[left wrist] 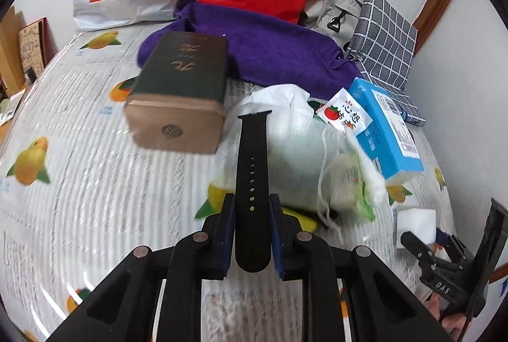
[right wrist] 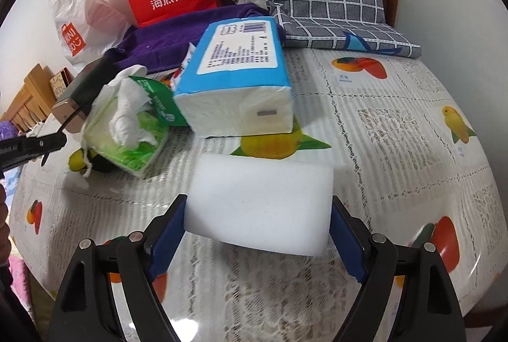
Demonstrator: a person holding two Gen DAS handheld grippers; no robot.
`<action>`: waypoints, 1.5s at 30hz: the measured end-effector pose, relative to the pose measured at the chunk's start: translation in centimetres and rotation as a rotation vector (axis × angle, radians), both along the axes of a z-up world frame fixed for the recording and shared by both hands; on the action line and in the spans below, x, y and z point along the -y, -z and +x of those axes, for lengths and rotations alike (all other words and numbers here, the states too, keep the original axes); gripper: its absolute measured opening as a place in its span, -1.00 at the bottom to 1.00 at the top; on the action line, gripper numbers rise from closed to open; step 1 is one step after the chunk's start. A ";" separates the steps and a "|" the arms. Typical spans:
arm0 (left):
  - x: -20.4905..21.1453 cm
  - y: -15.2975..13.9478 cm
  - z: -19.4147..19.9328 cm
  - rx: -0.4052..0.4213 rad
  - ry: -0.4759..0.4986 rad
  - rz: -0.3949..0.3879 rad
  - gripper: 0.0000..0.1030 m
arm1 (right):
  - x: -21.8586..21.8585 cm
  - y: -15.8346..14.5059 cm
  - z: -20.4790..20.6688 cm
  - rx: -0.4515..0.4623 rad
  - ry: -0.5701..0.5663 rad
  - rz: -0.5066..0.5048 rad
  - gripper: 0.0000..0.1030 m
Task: Organize soft objects
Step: 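Carry the strap and sponge toward the purple towel with both grippers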
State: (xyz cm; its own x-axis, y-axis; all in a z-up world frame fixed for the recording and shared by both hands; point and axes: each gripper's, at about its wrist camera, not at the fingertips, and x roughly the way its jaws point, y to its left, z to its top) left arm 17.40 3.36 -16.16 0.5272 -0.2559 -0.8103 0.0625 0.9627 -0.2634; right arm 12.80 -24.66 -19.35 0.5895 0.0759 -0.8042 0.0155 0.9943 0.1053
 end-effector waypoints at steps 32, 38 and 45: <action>-2.1 3.3 -3.2 0.037 0.014 0.237 -0.60 | 0.4 0.8 -2.2 -0.003 0.019 -0.051 0.63; -1.2 3.5 -2.6 0.060 0.032 0.268 -0.58 | 0.2 1.1 -1.4 0.003 0.003 -0.037 0.63; -1.9 3.1 -2.0 0.028 -0.004 0.208 -0.62 | 0.0 0.7 -0.7 -0.007 -0.002 -0.043 0.61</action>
